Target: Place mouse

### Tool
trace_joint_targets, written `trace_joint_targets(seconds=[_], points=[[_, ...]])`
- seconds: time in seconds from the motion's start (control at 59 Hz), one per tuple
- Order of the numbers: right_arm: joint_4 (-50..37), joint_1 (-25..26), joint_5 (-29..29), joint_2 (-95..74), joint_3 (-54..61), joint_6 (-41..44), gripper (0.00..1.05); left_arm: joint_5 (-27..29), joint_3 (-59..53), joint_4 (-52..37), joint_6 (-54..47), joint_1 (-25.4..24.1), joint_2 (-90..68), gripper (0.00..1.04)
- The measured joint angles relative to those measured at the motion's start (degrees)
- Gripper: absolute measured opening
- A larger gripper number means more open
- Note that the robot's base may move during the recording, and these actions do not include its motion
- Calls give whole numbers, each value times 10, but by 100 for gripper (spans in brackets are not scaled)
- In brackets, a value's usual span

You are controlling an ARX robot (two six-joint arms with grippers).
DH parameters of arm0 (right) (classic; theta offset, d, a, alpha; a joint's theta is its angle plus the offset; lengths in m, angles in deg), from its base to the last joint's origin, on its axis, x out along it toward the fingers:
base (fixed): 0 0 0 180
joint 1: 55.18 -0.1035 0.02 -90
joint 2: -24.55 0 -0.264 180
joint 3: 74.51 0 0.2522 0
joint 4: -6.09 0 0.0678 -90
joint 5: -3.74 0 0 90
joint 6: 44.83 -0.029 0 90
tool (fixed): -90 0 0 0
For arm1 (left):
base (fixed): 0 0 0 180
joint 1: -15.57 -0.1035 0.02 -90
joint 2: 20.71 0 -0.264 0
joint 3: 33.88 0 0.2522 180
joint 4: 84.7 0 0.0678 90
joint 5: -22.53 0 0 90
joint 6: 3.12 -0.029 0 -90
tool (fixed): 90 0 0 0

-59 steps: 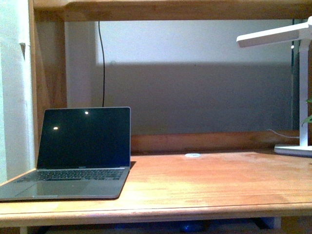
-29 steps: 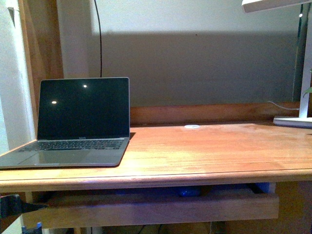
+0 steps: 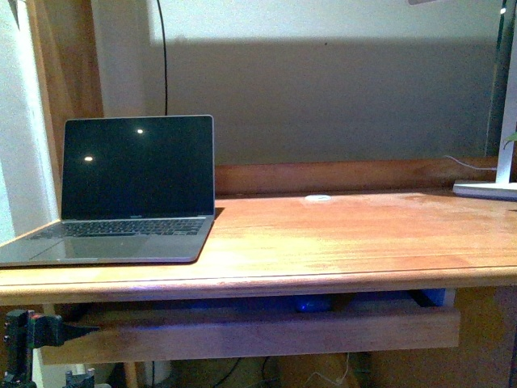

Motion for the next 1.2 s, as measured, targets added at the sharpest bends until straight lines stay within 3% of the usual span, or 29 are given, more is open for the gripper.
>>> trace_joint_targets(seconds=[0.729, 1.204], points=[[0, 0, 0, 0, 0, 0, 97, -21, 95, 88, -53, -18, -49, 97], [0, 0, 0, 0, 0, 0, 97, -15, 76, 484, 90, 6, 106, 97]])
